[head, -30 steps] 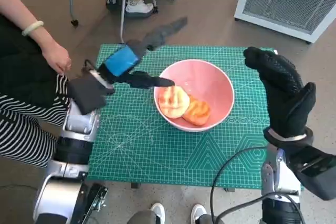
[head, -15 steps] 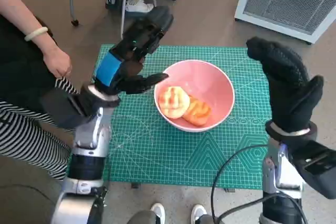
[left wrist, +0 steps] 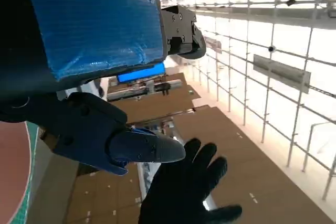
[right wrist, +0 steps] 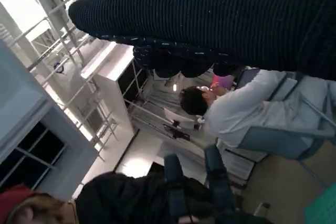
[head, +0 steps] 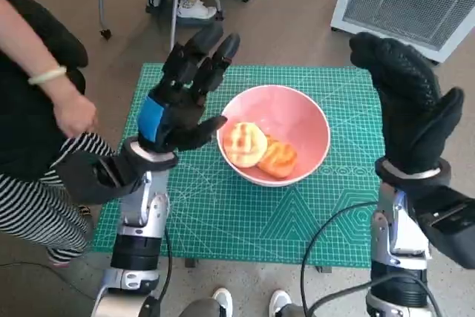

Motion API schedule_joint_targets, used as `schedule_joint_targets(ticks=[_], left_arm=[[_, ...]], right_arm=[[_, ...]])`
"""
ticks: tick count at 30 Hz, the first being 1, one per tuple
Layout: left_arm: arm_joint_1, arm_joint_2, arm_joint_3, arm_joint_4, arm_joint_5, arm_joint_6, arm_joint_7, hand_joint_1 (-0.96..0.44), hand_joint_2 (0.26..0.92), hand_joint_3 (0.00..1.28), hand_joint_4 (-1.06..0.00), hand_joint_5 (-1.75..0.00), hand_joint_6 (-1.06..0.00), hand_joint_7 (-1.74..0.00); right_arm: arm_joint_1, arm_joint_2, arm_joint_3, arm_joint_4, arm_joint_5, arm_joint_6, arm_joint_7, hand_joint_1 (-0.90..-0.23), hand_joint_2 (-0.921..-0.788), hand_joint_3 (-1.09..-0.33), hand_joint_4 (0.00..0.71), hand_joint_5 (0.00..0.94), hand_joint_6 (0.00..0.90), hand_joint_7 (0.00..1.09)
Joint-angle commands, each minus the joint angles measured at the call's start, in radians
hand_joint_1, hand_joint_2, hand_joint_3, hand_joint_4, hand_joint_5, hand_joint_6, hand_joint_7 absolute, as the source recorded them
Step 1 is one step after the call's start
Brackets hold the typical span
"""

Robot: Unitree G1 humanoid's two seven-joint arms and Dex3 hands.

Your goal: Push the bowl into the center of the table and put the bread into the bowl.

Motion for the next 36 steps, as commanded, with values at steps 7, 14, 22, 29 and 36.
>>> schedule_joint_targets(ticks=[7,14,22,29,36], left_arm=[[0.008,-0.015,0.021,0.043,-0.008,-0.058,-0.019,-0.60,0.921,0.32,-0.12,0.00,0.00,-0.43],[0.008,-0.017,0.023,0.051,-0.007,-0.066,-0.022,-0.60,0.921,0.33,-0.12,0.00,0.00,-0.43],[0.002,-0.005,0.030,0.077,0.004,-0.087,-0.019,-0.61,0.921,0.32,-0.12,0.00,0.00,-0.41],[-0.006,-0.002,0.036,0.087,-0.005,-0.080,-0.021,-0.60,0.921,0.32,-0.12,0.00,-0.02,-0.41],[-0.016,-0.002,0.038,0.098,-0.003,-0.079,-0.020,-0.60,0.921,0.31,-0.12,0.00,-0.03,-0.40]], right_arm=[[-0.025,-0.002,-0.003,0.044,0.016,0.042,0.003,-0.684,-0.921,-0.636,0.175,0.004,0.104,0.43],[-0.025,-0.001,-0.003,0.042,0.023,0.052,0.005,-0.685,-0.921,-0.633,0.176,0.004,0.107,0.43],[-0.004,0.005,0.003,0.021,0.033,0.107,-0.006,-0.672,-0.921,-0.633,0.172,0.001,0.104,0.42],[0.003,0.006,0.002,0.016,0.032,0.115,-0.007,-0.665,-0.921,-0.635,0.168,0.000,0.108,0.42],[0.013,0.004,0.007,0.008,0.023,0.110,-0.006,-0.658,-0.921,-0.637,0.166,0.000,0.111,0.42]])
